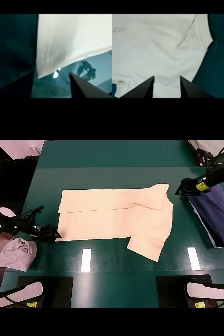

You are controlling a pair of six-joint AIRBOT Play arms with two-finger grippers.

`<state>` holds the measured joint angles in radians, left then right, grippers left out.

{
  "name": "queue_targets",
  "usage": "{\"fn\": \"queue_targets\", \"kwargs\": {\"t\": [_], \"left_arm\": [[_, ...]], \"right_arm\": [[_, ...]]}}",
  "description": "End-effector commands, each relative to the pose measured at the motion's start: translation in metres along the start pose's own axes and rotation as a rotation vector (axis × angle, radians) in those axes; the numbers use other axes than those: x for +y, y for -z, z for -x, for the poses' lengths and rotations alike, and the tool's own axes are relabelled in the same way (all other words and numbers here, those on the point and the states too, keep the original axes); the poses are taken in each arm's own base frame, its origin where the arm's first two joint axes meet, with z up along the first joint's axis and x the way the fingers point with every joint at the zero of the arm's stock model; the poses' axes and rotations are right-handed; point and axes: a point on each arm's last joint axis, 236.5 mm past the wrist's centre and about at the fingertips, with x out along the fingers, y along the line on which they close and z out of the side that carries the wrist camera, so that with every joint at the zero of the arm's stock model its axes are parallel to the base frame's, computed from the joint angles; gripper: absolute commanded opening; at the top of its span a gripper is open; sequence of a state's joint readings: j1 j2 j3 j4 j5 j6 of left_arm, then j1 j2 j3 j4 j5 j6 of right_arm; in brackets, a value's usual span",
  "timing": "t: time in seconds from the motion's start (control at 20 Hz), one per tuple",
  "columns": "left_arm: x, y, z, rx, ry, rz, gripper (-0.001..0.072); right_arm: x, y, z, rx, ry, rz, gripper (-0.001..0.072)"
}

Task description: Fold the shirts.

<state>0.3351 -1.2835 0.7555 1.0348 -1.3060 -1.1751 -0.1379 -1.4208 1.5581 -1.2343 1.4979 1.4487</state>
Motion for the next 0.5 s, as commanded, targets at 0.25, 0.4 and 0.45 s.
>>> {"fn": "queue_targets", "kwargs": {"t": [0.25,0.4,0.45], "left_arm": [[-0.015,-0.016,-0.008,-0.093,0.086,0.058,0.003],[-0.022,-0.024,-0.001,-0.112,0.104,0.049,0.0022],[-0.024,-0.025,0.002,-0.11,0.108,0.043,0.0022]], "right_arm": [[0.005,0.023,0.001,0.095,-0.022,0.018,0.0366],[0.003,0.045,-0.006,0.144,-0.022,0.005,0.0366],[0.001,0.058,-0.013,0.161,-0.024,-0.004,0.0366]]}}
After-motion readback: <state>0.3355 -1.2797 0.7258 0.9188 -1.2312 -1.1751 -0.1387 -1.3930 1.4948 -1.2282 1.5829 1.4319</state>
